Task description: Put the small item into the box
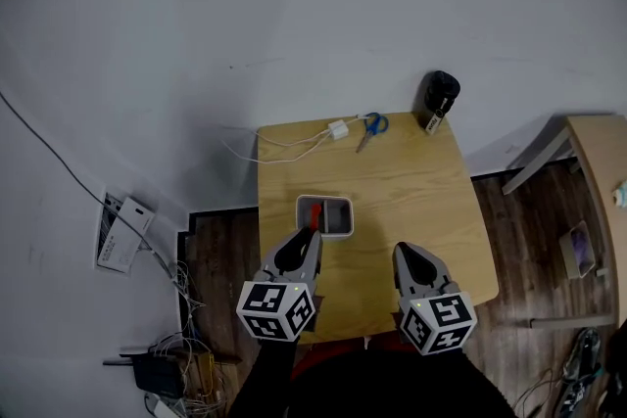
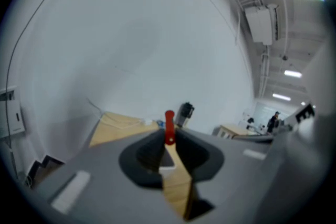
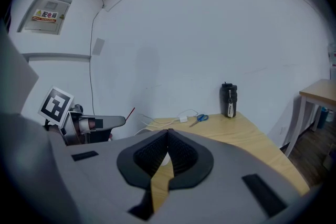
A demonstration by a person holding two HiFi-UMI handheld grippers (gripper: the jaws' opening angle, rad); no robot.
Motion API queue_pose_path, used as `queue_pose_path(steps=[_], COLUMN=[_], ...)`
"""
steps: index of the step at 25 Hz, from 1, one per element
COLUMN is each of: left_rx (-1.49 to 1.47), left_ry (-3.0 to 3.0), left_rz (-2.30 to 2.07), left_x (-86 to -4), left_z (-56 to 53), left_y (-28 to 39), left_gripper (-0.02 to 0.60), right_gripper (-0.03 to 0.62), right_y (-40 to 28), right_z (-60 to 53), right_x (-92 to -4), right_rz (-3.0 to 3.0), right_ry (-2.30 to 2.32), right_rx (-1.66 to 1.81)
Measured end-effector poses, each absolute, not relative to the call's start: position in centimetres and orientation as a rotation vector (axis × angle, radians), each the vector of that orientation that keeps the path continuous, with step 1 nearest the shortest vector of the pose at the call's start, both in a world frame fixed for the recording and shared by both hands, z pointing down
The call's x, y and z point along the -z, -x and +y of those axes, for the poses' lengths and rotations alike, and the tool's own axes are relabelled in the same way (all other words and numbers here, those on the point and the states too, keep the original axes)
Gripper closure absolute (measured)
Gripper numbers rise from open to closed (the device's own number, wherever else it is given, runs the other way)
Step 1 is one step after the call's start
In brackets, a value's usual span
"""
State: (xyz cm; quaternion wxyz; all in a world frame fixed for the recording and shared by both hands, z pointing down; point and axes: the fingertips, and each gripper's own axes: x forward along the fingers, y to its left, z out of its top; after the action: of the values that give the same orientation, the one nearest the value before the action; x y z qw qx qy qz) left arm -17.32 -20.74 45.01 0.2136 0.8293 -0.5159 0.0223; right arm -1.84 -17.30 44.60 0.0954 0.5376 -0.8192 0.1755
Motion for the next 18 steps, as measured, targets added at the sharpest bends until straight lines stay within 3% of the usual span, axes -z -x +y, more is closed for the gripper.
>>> queue_pose_path(steps=[18], left_rx=[-0.277], left_ry=[-2.306], left_rz=[-1.34], left_x=[-48.8], left_z=[-23.5], left_y=[13.7], left_gripper=[0.517], right_gripper=[0.586], right_y=[1.3], right_z=[-19.0], right_x=[-47.2], right_rz=[-2.331], right_ry=[-1.634], right_rx=[-0.568])
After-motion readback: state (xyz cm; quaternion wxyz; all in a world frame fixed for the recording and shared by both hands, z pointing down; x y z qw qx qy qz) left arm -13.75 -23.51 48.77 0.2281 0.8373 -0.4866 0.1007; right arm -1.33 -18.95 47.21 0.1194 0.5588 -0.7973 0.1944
